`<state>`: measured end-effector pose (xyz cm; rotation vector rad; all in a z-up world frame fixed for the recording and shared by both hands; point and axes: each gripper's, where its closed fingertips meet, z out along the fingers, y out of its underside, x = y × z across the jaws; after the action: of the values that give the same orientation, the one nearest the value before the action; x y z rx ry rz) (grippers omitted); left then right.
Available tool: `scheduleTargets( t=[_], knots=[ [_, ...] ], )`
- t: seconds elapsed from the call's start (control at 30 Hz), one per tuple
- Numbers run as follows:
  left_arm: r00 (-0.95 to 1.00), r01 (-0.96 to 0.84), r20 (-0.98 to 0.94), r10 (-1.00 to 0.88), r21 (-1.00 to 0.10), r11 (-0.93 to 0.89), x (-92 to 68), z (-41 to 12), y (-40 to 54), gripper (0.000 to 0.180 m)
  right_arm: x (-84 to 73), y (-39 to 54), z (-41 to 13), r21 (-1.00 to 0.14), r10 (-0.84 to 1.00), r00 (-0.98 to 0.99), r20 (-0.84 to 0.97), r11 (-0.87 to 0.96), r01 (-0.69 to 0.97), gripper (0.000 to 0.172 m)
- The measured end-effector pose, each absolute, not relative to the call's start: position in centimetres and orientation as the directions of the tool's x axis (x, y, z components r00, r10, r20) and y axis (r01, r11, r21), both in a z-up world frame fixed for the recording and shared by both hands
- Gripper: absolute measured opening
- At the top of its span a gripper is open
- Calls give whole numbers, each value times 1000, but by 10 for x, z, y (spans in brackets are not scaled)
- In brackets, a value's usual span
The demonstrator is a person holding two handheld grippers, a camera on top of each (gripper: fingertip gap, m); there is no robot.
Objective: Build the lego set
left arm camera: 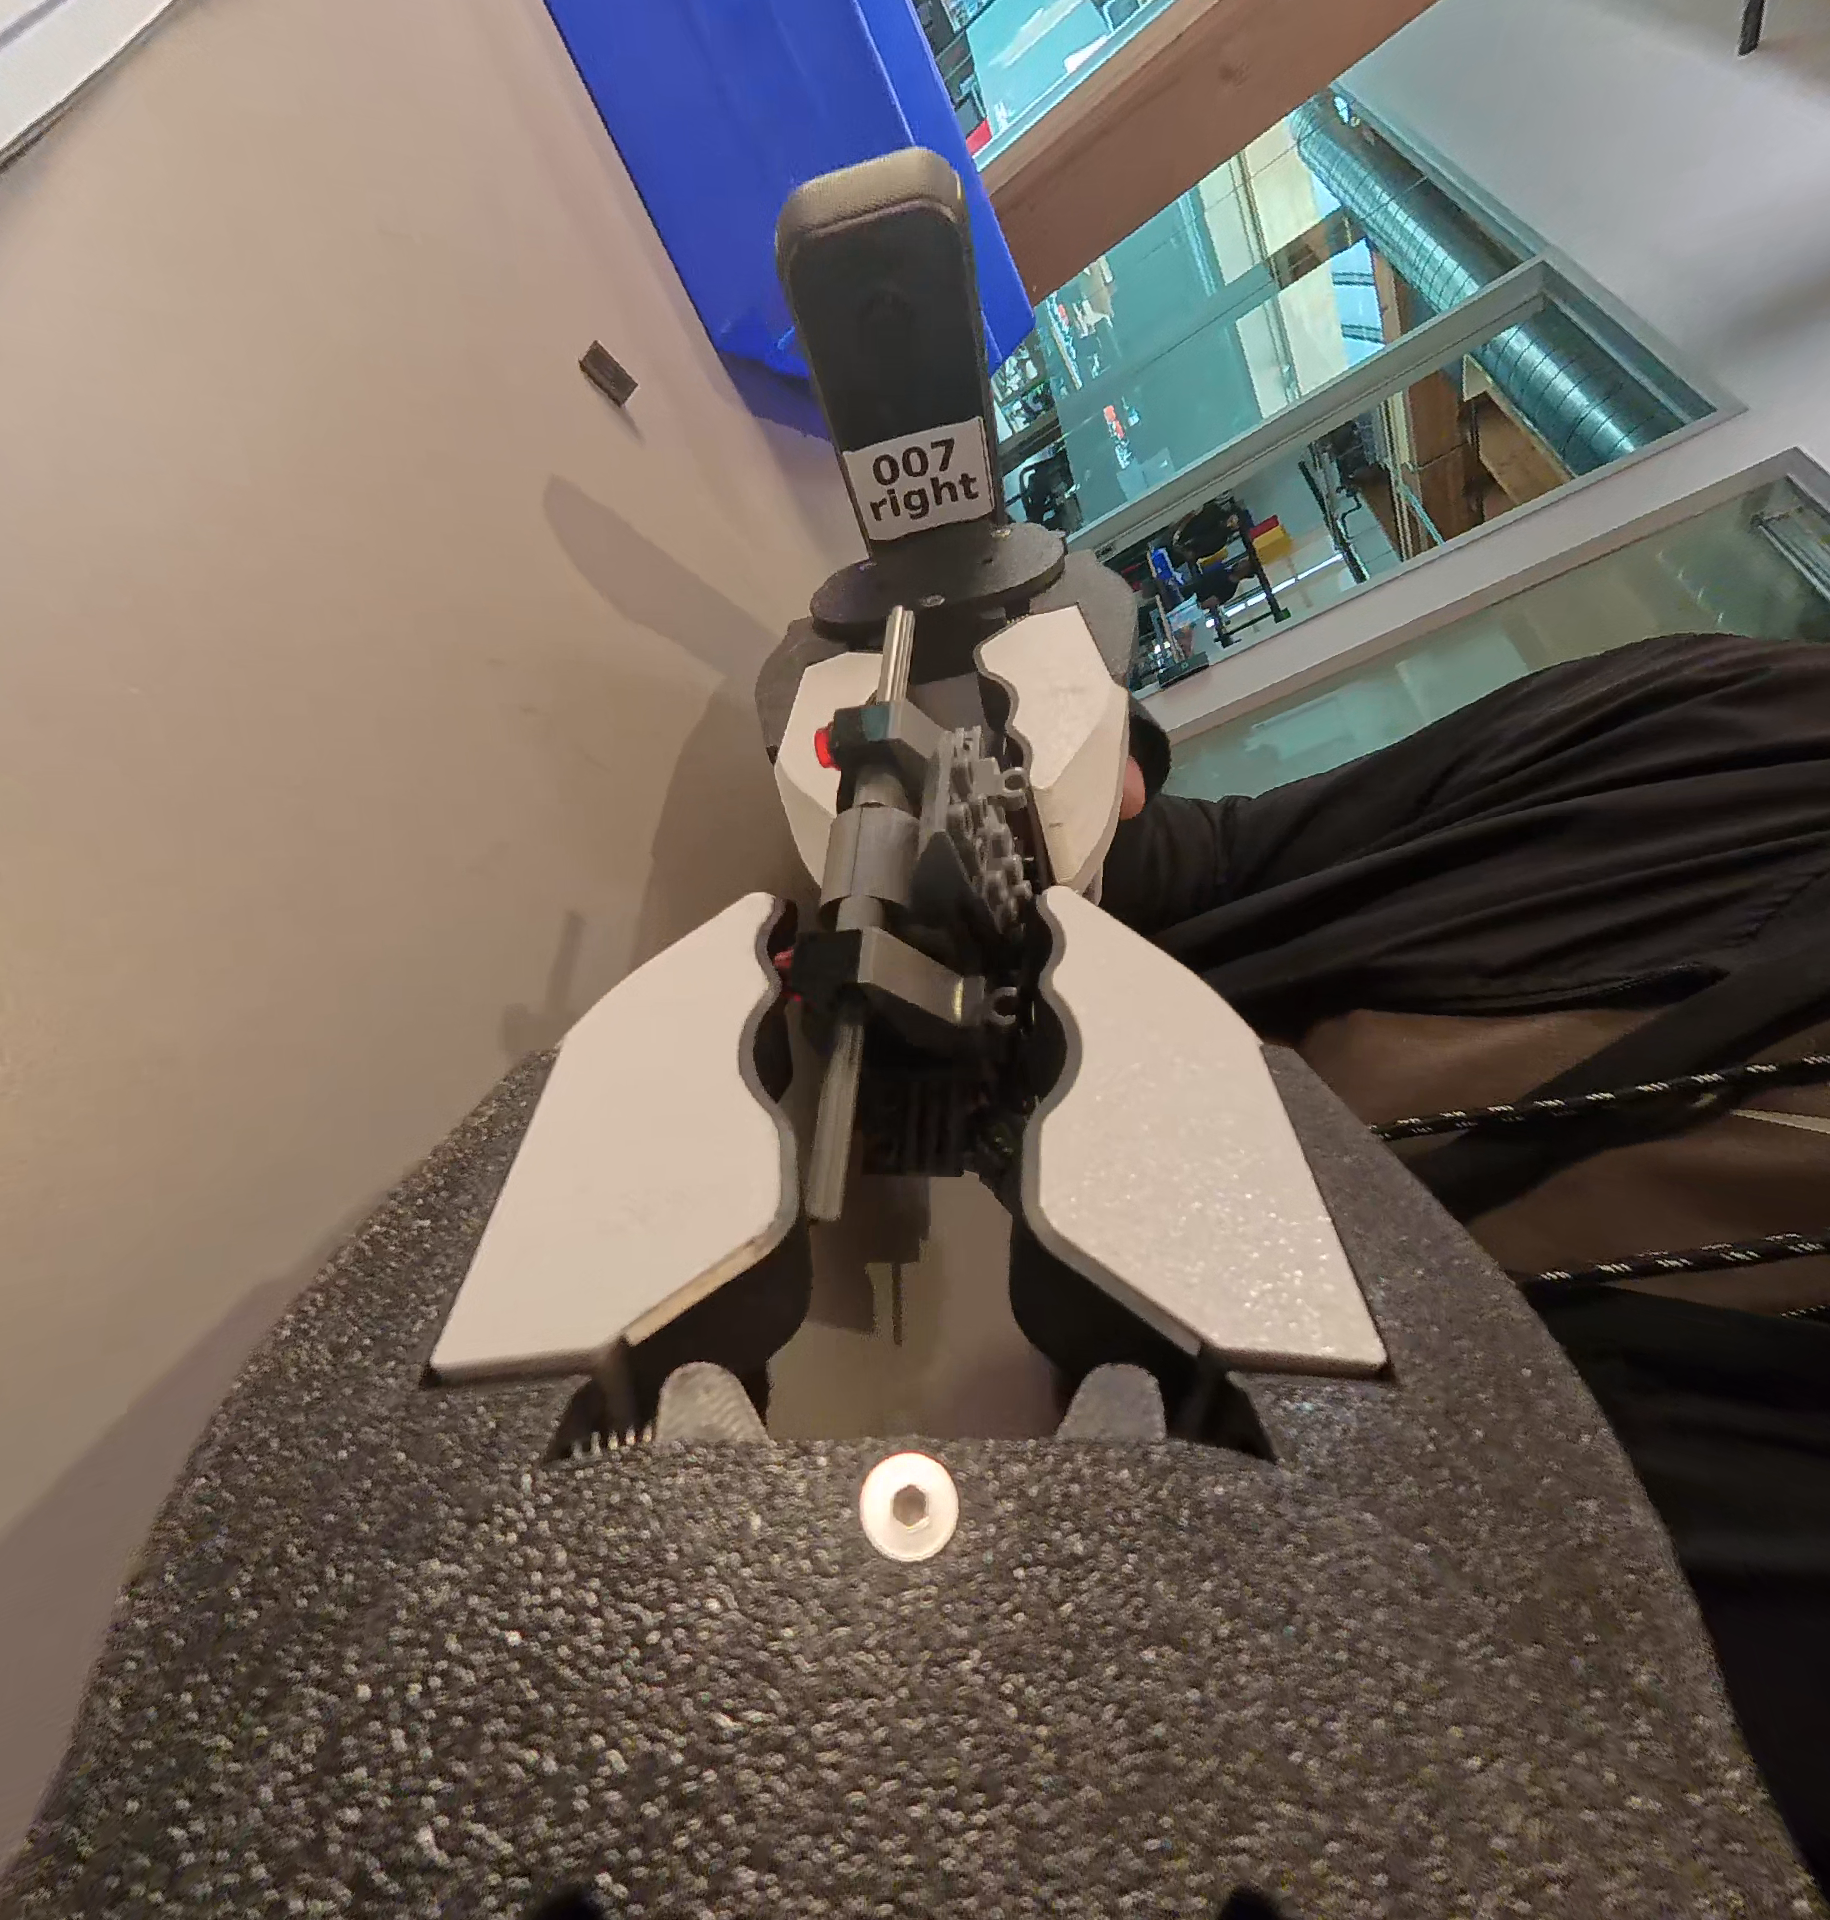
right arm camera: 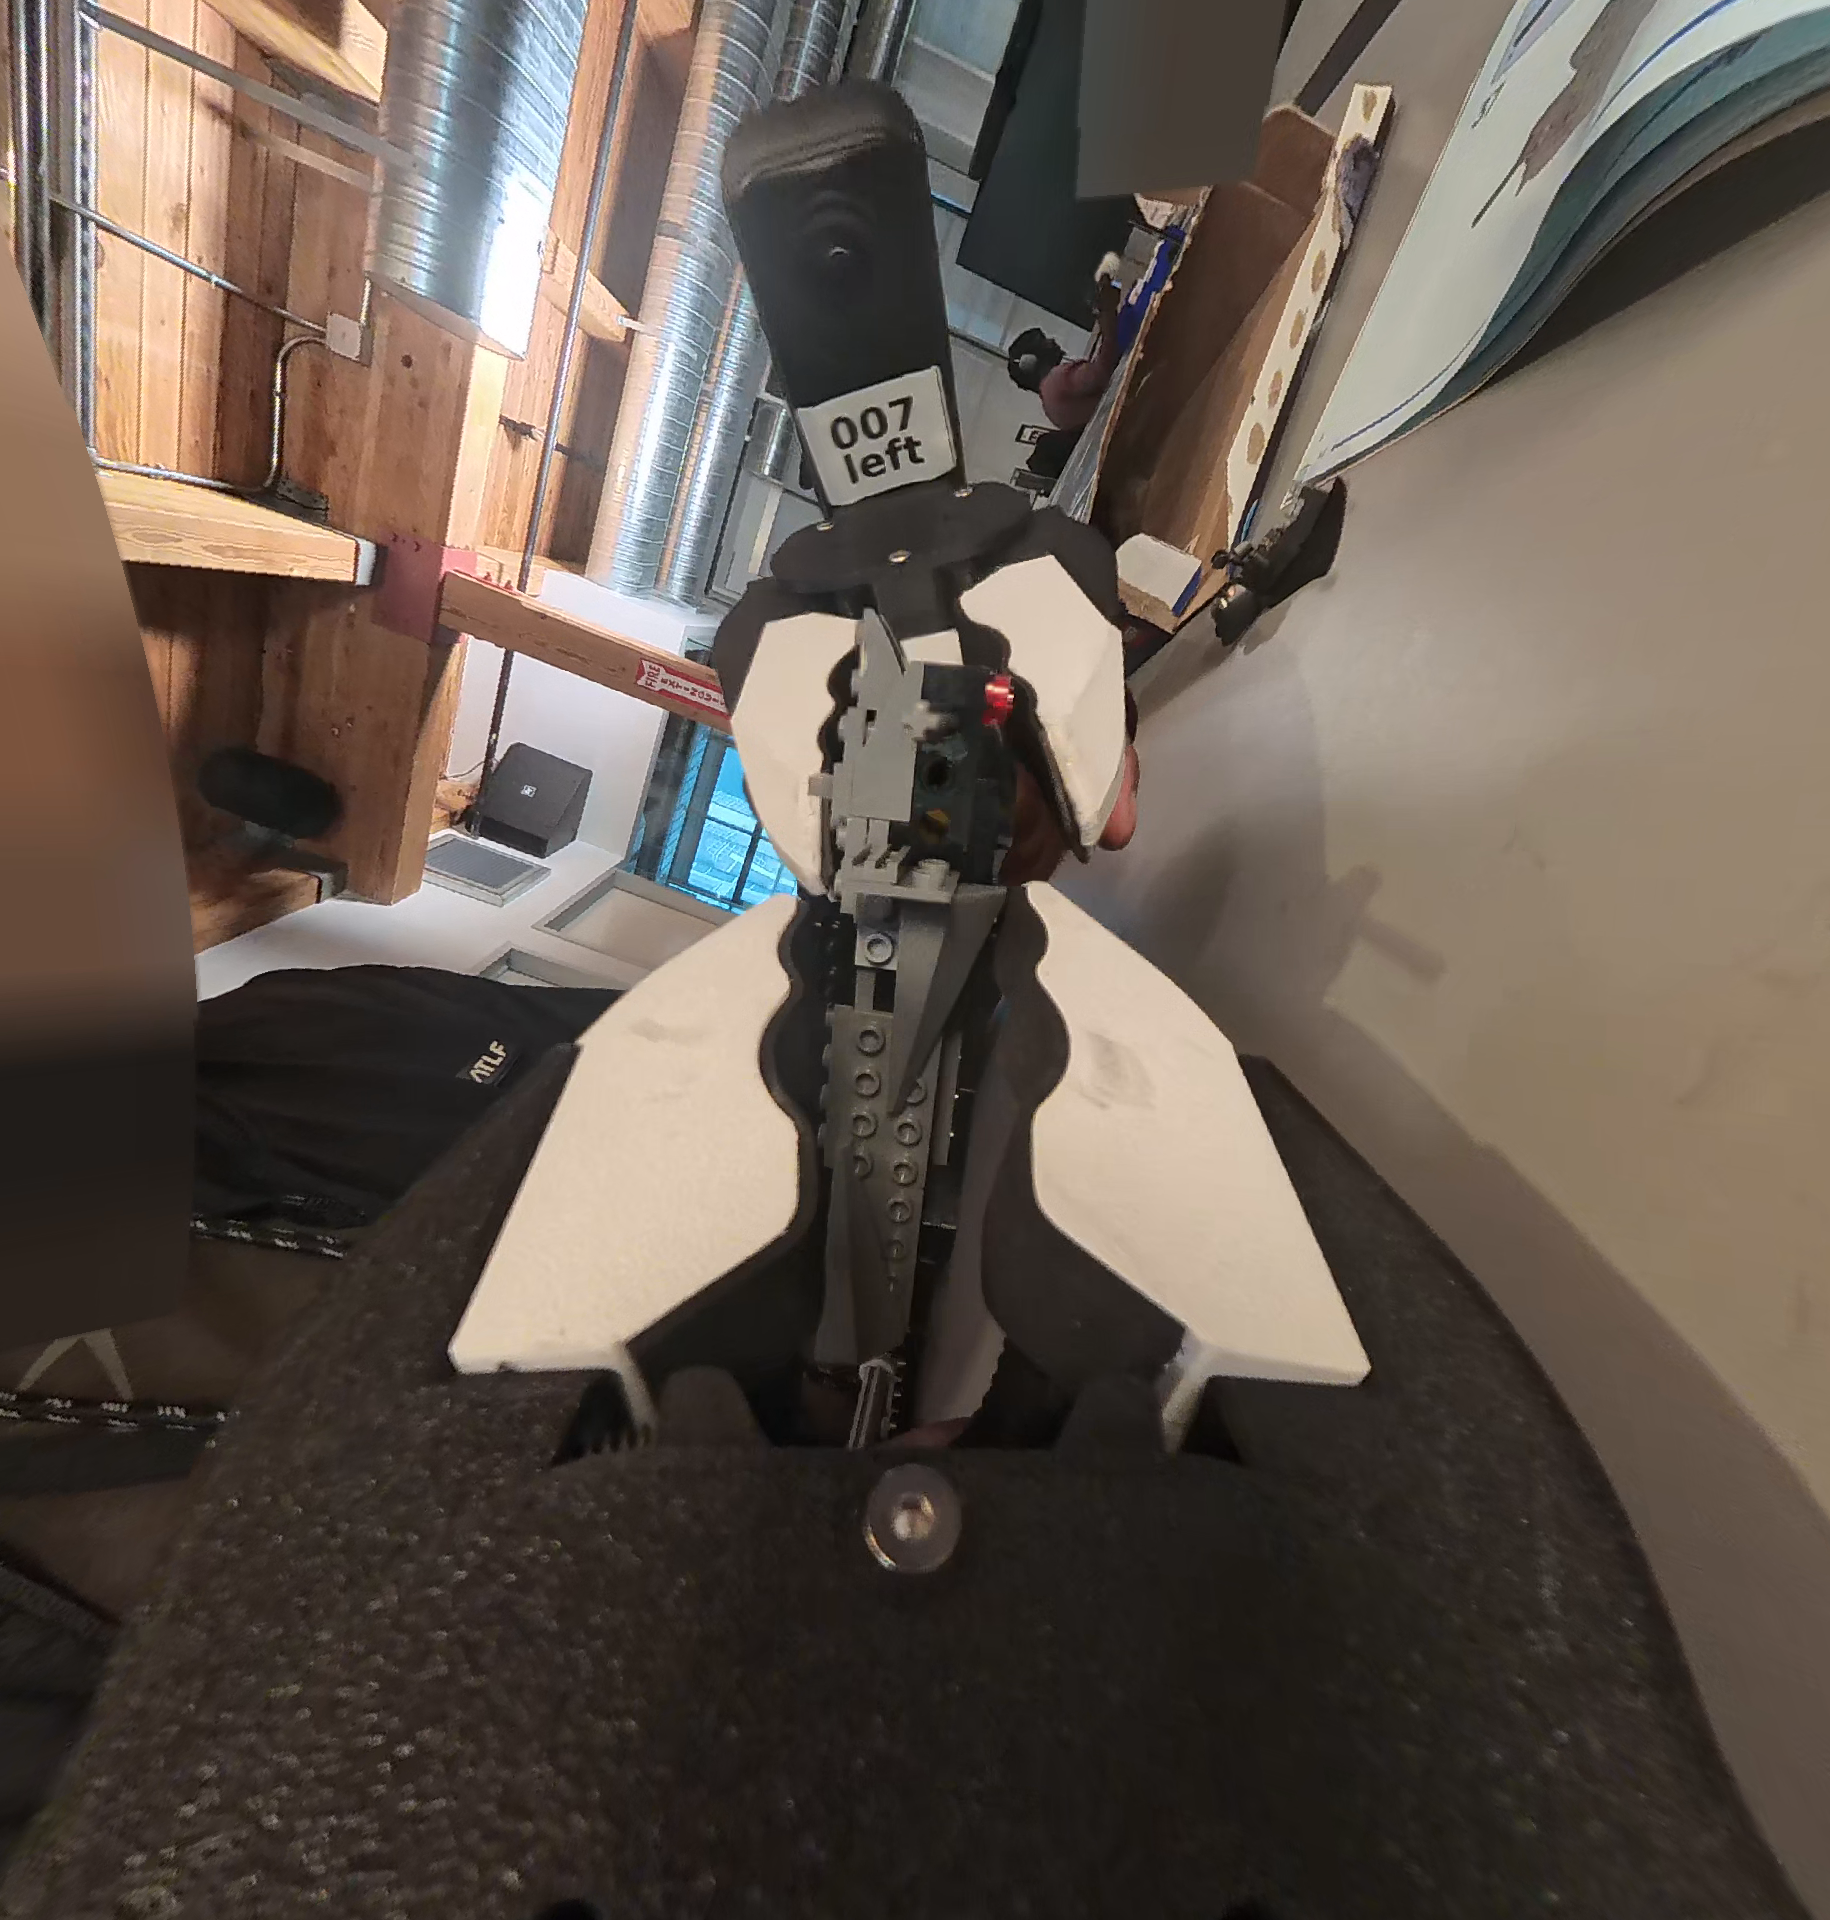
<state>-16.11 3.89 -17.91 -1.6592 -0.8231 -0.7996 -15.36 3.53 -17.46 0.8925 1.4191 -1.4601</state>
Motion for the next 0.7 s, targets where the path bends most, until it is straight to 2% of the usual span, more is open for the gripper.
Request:
scheduleTargets(
  t=[0.3, 0.7],
  knots=[
    [513, 856, 853, 101, -499, -132, -168, -176, 44, 41, -161, 41, -172, -363, -103, -362, -926, -15, 932, 33],
    [556, 830, 829, 57, -550, -90, -170, -168, 45, 40, -163, 41, -165, -428, -91, -431, -898, -49, 903, 33]
  ],
)
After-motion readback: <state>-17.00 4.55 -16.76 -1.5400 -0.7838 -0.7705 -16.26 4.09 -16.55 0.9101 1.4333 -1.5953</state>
